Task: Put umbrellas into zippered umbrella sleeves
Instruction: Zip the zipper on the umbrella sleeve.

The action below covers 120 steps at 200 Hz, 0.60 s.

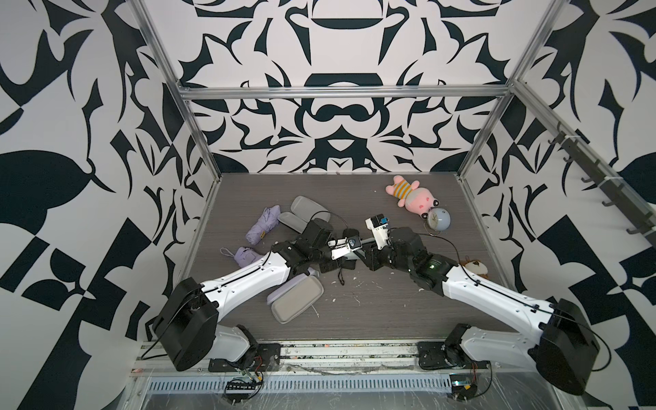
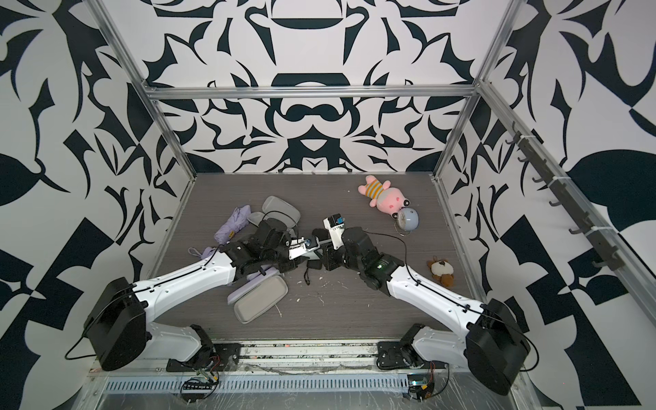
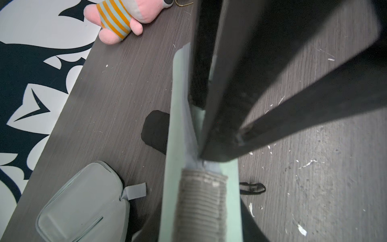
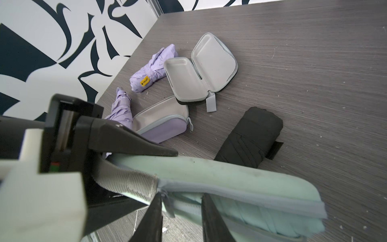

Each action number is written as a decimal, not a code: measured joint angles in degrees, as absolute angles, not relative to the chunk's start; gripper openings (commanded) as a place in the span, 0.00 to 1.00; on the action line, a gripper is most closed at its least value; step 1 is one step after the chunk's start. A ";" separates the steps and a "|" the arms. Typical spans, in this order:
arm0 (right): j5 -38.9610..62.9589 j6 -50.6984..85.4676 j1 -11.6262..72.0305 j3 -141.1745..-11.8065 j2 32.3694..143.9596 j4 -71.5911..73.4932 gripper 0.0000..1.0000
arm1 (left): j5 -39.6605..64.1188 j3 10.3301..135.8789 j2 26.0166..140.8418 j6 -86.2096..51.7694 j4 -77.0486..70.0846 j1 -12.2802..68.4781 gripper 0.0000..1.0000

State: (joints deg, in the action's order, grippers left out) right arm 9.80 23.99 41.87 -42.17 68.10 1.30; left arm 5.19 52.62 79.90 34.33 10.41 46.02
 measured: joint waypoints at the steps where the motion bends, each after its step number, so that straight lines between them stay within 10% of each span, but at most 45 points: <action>1: 9.76 24.01 41.89 -42.17 68.16 1.28 0.33 | 5.19 52.64 79.94 34.35 10.44 46.02 0.00; 120: 8.54 22.50 42.63 -42.57 72.25 1.39 0.20 | 6.63 57.01 84.64 29.78 12.29 43.72 0.00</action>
State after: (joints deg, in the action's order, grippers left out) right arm 8.54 22.50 42.63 -42.57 72.25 1.39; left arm 6.63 57.01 84.64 29.78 12.29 43.72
